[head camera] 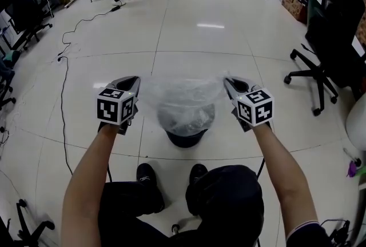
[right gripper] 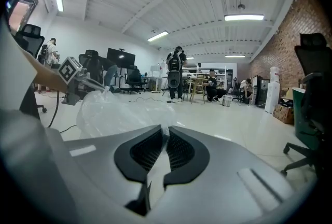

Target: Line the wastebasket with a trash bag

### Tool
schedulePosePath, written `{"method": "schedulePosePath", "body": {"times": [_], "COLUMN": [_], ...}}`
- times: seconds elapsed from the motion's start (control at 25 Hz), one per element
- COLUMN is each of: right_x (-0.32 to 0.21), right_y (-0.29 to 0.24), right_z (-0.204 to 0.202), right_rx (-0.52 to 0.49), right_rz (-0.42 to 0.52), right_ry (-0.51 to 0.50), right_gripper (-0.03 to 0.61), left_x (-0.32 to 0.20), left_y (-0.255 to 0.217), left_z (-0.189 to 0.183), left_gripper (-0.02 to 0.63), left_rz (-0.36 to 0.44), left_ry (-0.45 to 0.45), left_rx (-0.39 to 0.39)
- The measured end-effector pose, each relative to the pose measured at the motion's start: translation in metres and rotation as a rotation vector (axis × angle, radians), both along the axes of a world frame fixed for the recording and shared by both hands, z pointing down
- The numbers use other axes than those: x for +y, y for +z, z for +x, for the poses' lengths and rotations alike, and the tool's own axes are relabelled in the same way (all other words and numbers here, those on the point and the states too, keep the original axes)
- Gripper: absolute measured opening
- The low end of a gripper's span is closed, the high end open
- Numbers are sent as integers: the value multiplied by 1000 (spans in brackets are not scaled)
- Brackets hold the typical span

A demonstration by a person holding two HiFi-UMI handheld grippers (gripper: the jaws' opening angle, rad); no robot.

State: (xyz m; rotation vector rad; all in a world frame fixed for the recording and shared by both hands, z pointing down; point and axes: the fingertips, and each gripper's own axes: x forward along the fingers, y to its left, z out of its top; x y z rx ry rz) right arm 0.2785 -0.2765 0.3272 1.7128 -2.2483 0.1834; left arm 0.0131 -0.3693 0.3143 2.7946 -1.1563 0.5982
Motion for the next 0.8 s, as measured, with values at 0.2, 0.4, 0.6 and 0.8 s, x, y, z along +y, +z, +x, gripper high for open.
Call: {"method": "schedulePosePath", "body": {"times": [0.2, 0.4, 0.6, 0.8], "right_x": [-8, -20, -35, -53], "right_y": [34, 62, 88, 111], "right_z": [1, 4, 14, 27], "right_rx": [-7, -12, -14, -23], "right_rz": [-55, -105, -165, -216], "right_ry": [1, 5, 13, 16], "right_gripper": [2, 2, 2, 2], "left_x": [-8, -23, -42, -62], "left_y": [34, 64, 90, 113], "left_z": [1, 5, 17, 31], "left_gripper": [12, 12, 12, 12], "left_rz": [-53, -96, -136, -167], "left_ry": [7, 15, 23, 41], "left_rx": [-16, -31, -42, -79]}}
